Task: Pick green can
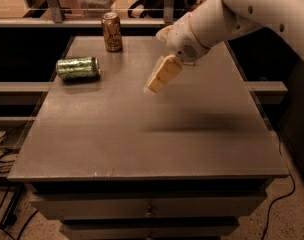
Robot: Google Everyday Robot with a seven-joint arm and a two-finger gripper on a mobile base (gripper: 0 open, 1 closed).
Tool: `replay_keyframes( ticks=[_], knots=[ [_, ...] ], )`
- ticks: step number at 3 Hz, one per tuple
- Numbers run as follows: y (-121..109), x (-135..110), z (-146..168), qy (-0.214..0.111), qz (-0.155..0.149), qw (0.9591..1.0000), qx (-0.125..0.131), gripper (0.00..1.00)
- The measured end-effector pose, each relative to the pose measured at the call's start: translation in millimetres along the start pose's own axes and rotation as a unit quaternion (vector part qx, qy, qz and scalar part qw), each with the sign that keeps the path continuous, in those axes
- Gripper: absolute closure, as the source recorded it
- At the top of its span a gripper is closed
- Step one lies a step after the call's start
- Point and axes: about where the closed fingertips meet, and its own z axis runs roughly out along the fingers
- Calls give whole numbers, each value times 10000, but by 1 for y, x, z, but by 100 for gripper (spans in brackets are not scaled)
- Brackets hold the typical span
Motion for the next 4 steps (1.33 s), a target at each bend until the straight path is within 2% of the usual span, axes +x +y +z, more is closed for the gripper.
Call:
replay_keyframes(
  ticks=[2,3,4],
  knots=[
    [-36,-14,68,-556,250,9976,-340,0],
    [-36,-14,68,-556,250,9976,-341,0],
    [-33,-12,78,-595,380,9965,-447,0]
  ],
)
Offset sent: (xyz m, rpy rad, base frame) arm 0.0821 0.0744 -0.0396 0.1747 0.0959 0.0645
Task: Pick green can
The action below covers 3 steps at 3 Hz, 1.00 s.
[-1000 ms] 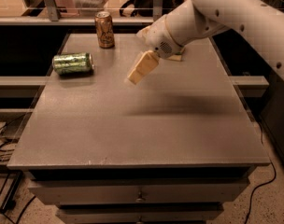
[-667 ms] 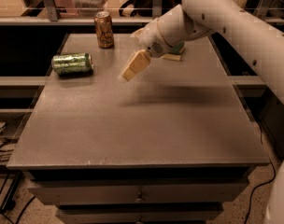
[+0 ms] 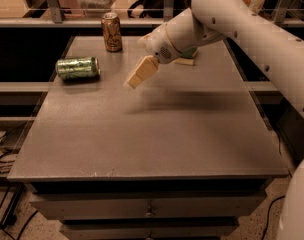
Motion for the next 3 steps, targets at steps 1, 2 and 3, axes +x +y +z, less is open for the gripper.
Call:
replay_keyframes(
  ticks=[1,2,3],
  knots=[
    [0,-14,37,-384,88,9990,-201,0],
    [-4,-32,77,-782,186,9959,-405,0],
    [-9,-47,110,-1018,222,9928,-598,0]
  ],
)
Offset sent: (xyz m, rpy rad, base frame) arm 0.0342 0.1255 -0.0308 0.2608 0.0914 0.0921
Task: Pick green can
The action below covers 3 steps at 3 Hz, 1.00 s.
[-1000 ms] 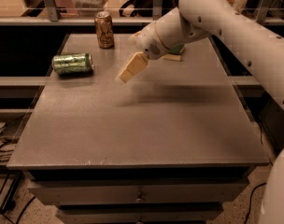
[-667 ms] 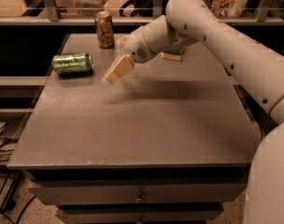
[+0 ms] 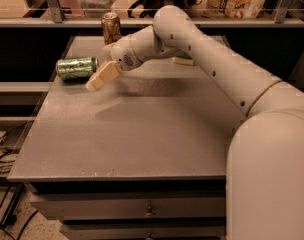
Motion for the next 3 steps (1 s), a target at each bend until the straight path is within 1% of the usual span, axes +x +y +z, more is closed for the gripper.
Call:
replay_keyframes(
  ticks=[1,2,3],
  knots=[
    [-5,-8,29,-137,0,9997,-199,0],
    [-5,-16,51,-184,-91,9991,-381,17],
    [-4,-20,56,-217,-116,9990,-373,41]
  ],
)
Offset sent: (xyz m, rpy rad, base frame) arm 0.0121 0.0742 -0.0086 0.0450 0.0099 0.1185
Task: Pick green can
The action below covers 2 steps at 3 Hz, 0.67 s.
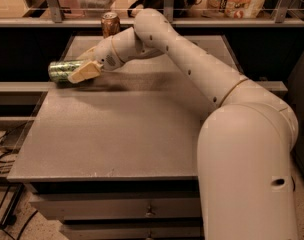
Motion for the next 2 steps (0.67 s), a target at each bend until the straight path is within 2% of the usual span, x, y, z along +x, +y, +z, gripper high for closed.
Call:
replay_keyframes(
  ticks=[1,2],
  knots=[
    [0,-4,-12,38,-69,9998,172,64],
    [-1,-20,-53,-27,-255,9985,473,88]
  ],
)
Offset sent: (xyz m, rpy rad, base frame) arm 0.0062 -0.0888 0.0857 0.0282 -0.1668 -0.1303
